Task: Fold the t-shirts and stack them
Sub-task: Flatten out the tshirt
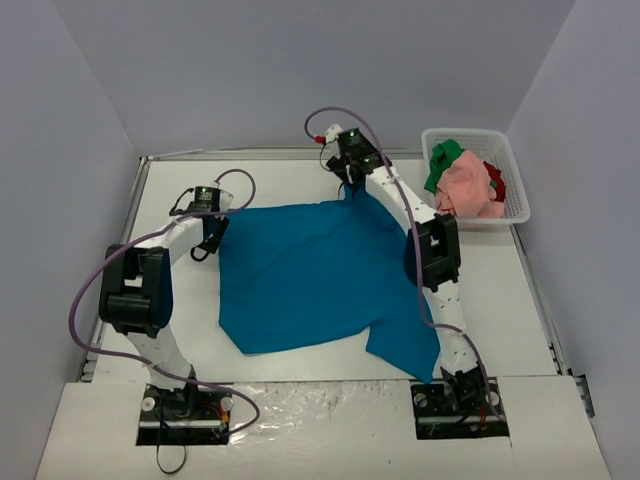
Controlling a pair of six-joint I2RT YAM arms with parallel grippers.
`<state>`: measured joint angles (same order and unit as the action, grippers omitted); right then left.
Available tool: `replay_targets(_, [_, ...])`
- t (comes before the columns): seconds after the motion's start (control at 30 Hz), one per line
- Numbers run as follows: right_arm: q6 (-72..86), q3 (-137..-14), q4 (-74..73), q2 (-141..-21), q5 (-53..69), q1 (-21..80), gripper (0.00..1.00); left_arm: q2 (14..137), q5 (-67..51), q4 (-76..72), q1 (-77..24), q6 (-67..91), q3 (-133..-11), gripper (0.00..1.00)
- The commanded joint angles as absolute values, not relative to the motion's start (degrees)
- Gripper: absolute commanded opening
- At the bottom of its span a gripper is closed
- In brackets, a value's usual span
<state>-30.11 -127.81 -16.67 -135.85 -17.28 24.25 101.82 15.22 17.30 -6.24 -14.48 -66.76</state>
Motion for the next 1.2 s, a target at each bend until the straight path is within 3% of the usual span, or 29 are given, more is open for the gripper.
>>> replay_targets(0.0, [-32.17,-127.88,-15.91,-141.49,-18.63,24.87,0.69,101.16,16.44,18.37,-5.89,-14.33,-67.76,0.56])
replay_targets(0.1, [-31.47,-125.6,-15.73,-140.46,-18.64,24.26,0.9,101.16,16.61,18.02,-5.89,-14.5,-67.33,0.57])
replay_targets(0.57, [-23.91,-109.61,-14.76,-125.69,-8.01,16.09,0.81,101.69,8.18,18.89,-6.94,-14.85,-70.84,0.54])
replay_targets(0.63, [-23.21,-108.2,-14.85,-125.07,-6.42,14.68,0.62,101.95,3.79,20.38,-7.03,-14.94,-72.77,0.51])
replay_targets(0.67, [-22.94,-107.76,-14.94,-124.89,-5.02,14.33,0.47,102.3,2.65,20.74,-7.12,-14.77,-73.47,0.42])
replay_targets(0.7, [-22.77,-107.49,-15.2,-124.89,-4.66,13.98,0.19,102.74,1.59,21.18,-7.21,-14.59,-74.26,0.33])
replay_targets(0.73, [-22.68,-107.06,-15.38,-124.89,-4.22,13.71,0.06,103.96,0.1,22.4,-7.38,-14.33,-76.09,0.19])
replay_targets(0.77, [-22.5,-107.14,-15.73,-124.89,-3.0,13.54,0.0,104.67,0.0,22.93,-7.9,-14.07,-76.98,0.14])
replay_targets(0.83, [-21.89,-107.22,-17.31,-125.16,-0.71,13.27,0.0,106.69,0.0,23.81,-8.35,-13.28,-79.26,0.03])
replay_targets(1.17, [-19.86,-110.39,-22.5,-129.9,7.03,13.27,0.0,115.13,1.93,25.84,-11.34,-9.67,-83.5,0.03])
